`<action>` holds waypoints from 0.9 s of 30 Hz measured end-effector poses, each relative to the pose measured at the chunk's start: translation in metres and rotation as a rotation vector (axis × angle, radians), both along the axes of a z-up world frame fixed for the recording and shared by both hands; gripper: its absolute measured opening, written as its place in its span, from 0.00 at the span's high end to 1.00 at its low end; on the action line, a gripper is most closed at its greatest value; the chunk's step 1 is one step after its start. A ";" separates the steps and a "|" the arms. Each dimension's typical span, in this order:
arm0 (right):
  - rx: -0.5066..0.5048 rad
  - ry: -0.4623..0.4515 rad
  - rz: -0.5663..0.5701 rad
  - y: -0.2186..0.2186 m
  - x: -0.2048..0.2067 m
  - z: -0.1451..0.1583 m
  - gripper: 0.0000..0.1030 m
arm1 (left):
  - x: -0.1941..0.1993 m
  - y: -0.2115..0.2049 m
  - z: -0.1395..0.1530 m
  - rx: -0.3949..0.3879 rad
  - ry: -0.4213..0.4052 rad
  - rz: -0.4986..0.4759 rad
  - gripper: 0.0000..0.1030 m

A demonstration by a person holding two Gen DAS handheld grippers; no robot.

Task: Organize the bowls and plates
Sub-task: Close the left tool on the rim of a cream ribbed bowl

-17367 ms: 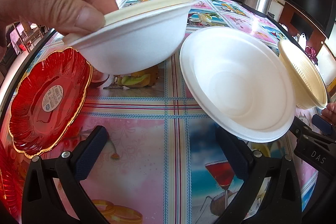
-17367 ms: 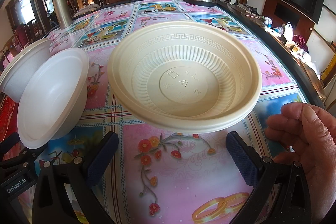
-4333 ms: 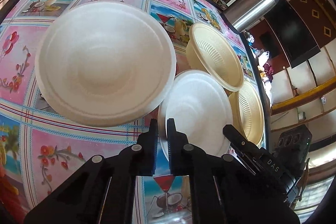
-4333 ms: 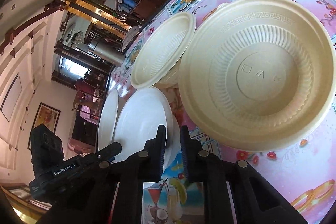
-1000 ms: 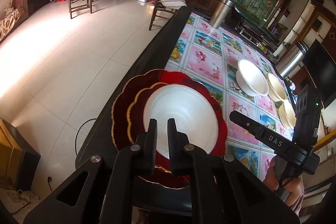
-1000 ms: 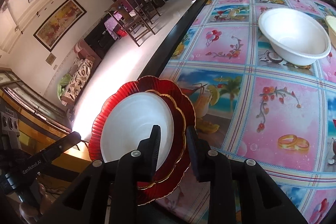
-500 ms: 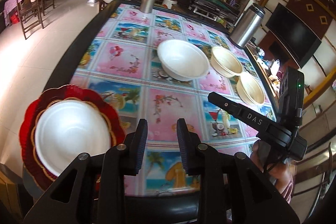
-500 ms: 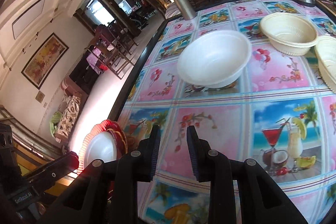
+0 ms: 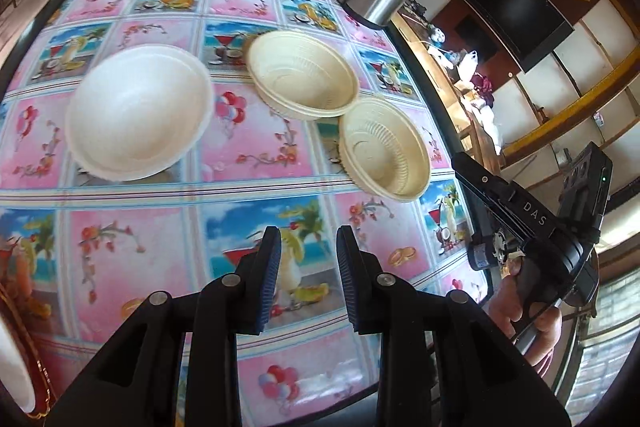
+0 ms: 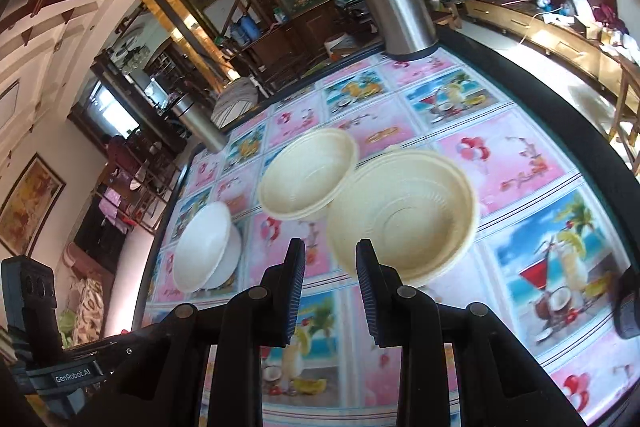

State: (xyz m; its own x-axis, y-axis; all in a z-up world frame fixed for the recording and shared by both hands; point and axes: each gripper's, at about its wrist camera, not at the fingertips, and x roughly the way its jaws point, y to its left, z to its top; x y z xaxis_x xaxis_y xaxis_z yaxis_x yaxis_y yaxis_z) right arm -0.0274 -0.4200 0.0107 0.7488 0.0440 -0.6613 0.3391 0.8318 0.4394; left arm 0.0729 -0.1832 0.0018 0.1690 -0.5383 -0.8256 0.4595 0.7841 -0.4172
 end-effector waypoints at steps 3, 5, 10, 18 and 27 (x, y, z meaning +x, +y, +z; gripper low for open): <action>0.000 0.036 -0.051 -0.037 0.004 -0.007 0.71 | 0.015 -0.033 -0.012 0.003 0.069 -0.017 0.75; 0.024 0.051 -0.081 -0.060 0.007 -0.015 0.71 | 0.024 -0.049 -0.020 0.006 0.108 -0.015 0.75; 0.082 0.063 -0.109 -0.093 0.011 -0.037 0.71 | 0.040 -0.077 -0.028 -0.010 0.155 -0.012 0.75; 0.200 0.070 -0.098 -0.117 0.021 -0.066 0.71 | 0.051 -0.100 -0.038 0.000 0.165 -0.009 0.75; 0.221 0.072 -0.074 -0.119 0.022 -0.077 0.71 | 0.055 -0.112 -0.048 0.048 0.148 0.006 0.75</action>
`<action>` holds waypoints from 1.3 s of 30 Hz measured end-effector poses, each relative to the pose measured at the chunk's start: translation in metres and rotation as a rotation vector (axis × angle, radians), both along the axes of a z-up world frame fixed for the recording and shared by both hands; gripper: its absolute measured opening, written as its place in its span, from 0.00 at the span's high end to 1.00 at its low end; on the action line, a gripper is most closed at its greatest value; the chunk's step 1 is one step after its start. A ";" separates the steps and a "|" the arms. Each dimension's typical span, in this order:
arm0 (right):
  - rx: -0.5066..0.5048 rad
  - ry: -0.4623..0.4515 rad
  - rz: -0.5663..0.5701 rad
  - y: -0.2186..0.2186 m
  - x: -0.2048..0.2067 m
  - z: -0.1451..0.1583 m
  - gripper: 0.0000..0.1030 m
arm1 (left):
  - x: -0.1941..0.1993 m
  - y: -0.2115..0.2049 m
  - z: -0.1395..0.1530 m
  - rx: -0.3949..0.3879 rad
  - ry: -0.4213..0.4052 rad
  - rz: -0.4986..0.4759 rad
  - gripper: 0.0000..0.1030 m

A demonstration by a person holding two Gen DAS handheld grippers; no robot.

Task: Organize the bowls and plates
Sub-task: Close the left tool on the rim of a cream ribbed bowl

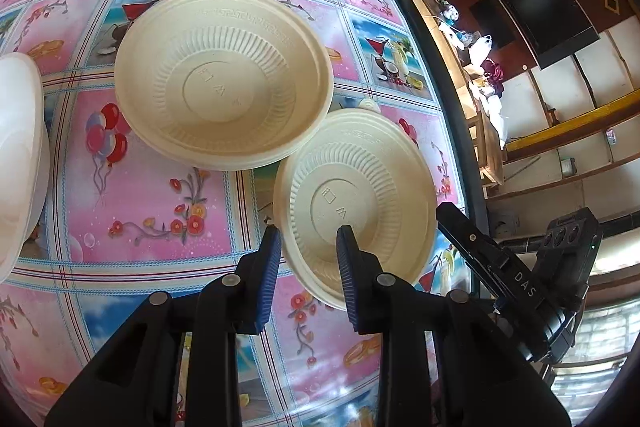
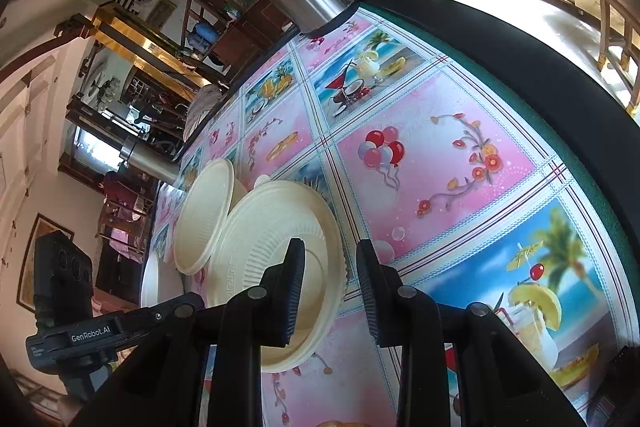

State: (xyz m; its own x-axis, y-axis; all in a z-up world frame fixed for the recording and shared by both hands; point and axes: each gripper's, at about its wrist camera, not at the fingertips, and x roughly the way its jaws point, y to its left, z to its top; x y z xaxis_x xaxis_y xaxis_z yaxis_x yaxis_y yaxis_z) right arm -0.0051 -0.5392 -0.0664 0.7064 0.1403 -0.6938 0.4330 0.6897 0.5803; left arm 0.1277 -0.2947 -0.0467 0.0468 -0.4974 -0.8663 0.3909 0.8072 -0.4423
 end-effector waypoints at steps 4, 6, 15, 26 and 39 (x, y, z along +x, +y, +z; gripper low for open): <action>0.010 0.008 0.010 0.000 0.002 -0.004 0.71 | -0.001 0.000 0.002 0.029 -0.035 -0.004 0.75; 0.015 0.008 0.011 0.000 0.003 -0.005 0.71 | 0.000 -0.001 0.000 0.039 -0.037 0.000 0.75; 0.040 0.015 0.013 -0.004 0.008 -0.011 0.70 | 0.006 -0.013 -0.019 0.053 0.000 -0.005 0.75; 0.066 0.011 -0.008 -0.007 0.009 -0.018 0.70 | 0.009 -0.017 -0.023 0.049 -0.019 -0.006 0.75; 0.049 0.030 -0.006 0.000 0.015 -0.024 0.83 | 0.007 -0.016 -0.027 0.063 -0.049 -0.009 0.76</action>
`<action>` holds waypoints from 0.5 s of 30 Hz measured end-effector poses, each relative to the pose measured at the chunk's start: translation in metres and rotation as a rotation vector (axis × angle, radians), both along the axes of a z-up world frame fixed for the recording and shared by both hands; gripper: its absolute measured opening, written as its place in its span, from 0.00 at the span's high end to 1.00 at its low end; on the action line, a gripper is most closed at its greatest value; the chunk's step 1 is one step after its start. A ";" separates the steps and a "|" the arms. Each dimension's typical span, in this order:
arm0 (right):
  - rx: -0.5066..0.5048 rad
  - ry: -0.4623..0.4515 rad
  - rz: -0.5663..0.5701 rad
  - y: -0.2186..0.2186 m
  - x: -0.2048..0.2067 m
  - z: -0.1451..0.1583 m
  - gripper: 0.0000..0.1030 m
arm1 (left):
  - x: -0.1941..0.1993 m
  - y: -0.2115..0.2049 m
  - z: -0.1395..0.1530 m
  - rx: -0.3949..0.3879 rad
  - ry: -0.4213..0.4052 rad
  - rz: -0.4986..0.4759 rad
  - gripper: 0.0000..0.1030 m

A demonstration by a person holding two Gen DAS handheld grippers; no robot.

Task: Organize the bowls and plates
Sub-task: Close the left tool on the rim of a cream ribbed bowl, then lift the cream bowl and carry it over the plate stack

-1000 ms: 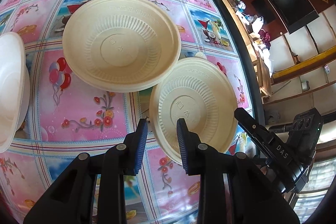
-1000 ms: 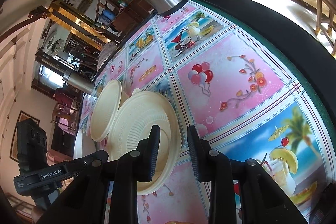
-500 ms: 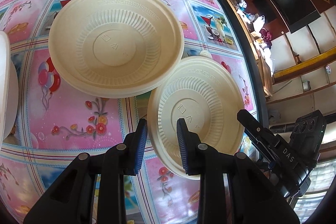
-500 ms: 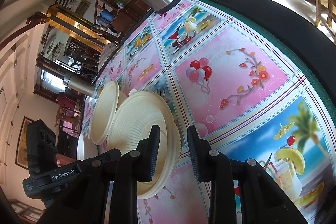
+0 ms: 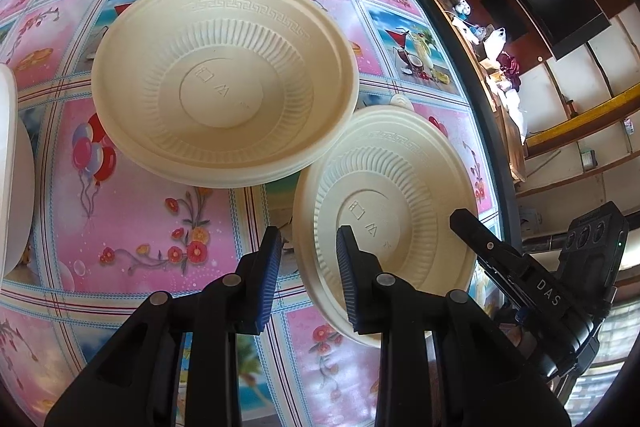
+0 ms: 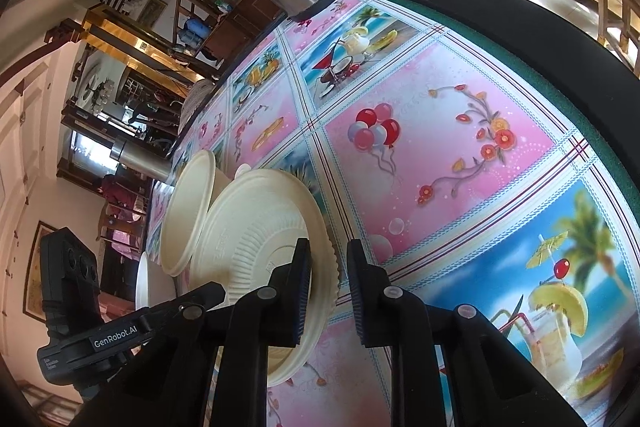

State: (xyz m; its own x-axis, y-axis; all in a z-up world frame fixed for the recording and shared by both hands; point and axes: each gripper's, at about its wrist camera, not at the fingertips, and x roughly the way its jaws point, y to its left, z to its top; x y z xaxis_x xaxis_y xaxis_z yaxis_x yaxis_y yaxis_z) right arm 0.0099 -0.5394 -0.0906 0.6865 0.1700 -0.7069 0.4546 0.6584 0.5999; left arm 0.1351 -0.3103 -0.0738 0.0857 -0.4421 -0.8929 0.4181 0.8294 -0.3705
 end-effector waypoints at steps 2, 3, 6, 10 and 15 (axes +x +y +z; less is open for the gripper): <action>-0.005 -0.003 0.001 0.001 -0.001 0.001 0.87 | -0.001 0.001 -0.001 0.003 -0.002 0.003 0.81; -0.007 -0.004 0.004 0.002 -0.001 0.002 0.88 | -0.001 0.002 -0.002 0.003 -0.001 0.001 0.82; -0.008 -0.007 0.003 0.003 -0.002 0.002 0.90 | -0.003 0.004 -0.003 -0.006 0.008 0.000 0.85; 0.015 -0.010 0.004 0.003 -0.004 0.001 0.91 | -0.007 0.006 0.002 -0.017 -0.003 0.001 0.90; 0.028 -0.010 0.003 0.006 -0.008 0.001 0.91 | -0.010 0.012 0.000 -0.024 0.004 0.010 0.90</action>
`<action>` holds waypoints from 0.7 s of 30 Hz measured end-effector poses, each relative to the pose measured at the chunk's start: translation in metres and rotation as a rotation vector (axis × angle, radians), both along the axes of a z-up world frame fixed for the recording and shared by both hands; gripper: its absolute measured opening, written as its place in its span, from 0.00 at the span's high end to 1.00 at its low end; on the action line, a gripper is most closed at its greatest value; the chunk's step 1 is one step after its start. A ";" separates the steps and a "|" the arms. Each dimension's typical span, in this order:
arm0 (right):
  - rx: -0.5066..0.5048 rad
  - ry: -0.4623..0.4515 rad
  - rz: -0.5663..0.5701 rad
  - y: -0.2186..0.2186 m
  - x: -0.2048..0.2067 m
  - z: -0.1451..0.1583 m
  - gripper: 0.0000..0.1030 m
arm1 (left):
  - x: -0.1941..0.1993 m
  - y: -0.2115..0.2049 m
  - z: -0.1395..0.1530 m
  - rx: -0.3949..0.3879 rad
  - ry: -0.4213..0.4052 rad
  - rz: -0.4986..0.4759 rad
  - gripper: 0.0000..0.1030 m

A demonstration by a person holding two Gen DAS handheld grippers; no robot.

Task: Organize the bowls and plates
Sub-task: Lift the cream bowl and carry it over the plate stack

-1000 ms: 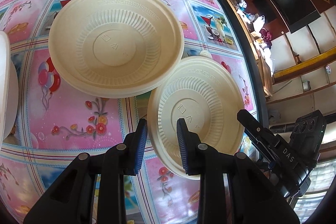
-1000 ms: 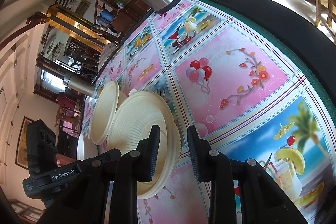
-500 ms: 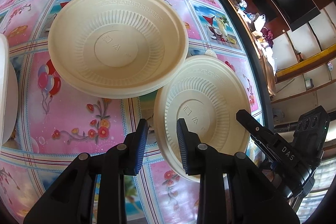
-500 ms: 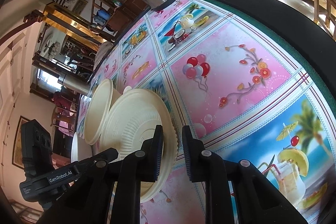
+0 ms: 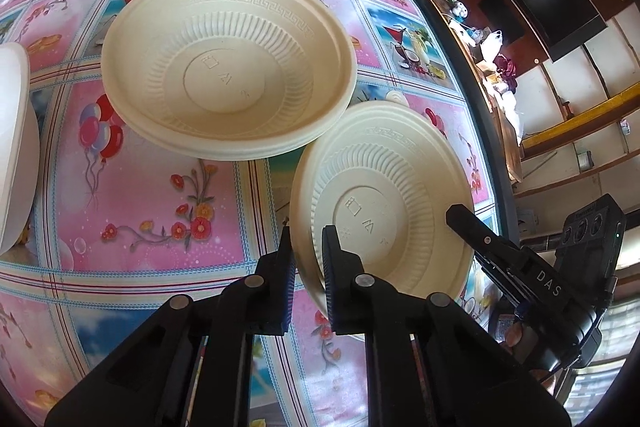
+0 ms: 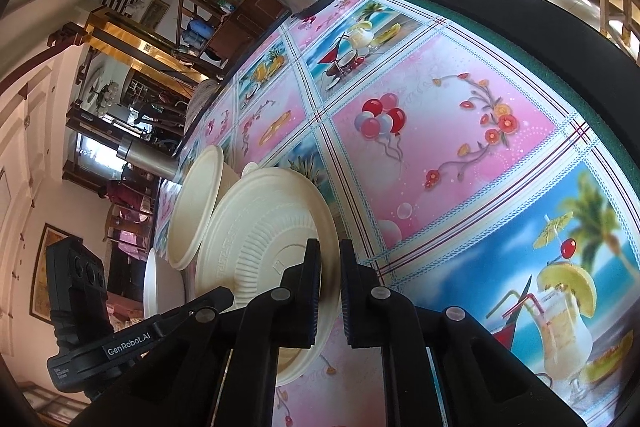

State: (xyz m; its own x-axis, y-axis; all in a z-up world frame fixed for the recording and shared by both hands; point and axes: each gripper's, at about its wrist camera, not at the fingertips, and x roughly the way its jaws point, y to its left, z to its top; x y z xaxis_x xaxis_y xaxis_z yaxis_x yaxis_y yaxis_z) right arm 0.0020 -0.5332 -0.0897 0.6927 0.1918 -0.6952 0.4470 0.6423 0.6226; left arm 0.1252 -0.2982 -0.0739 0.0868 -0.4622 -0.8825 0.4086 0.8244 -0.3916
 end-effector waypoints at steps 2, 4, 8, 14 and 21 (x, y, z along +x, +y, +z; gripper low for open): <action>-0.004 0.000 0.003 0.003 0.000 0.000 0.91 | -0.001 0.003 -0.001 -0.001 0.004 0.008 0.90; -0.008 -0.002 0.010 0.006 -0.001 0.001 0.91 | -0.003 0.007 -0.002 -0.005 0.008 0.014 0.90; -0.022 0.002 0.019 0.015 -0.003 0.003 0.90 | -0.008 0.013 0.002 0.001 -0.014 0.016 0.90; -0.120 0.006 0.033 0.044 -0.008 0.012 0.90 | -0.018 0.031 0.005 0.022 -0.066 0.028 0.90; -0.242 -0.015 0.058 0.093 -0.015 0.026 0.91 | -0.028 0.066 0.014 0.029 -0.112 0.065 0.90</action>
State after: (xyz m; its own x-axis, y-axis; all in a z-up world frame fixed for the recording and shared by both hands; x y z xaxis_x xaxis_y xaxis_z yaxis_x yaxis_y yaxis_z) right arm -0.0131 -0.4405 -0.0633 0.6958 0.0606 -0.7157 0.3974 0.7975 0.4539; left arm 0.0977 -0.2326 -0.0599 0.2147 -0.4271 -0.8783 0.3943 0.8607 -0.3221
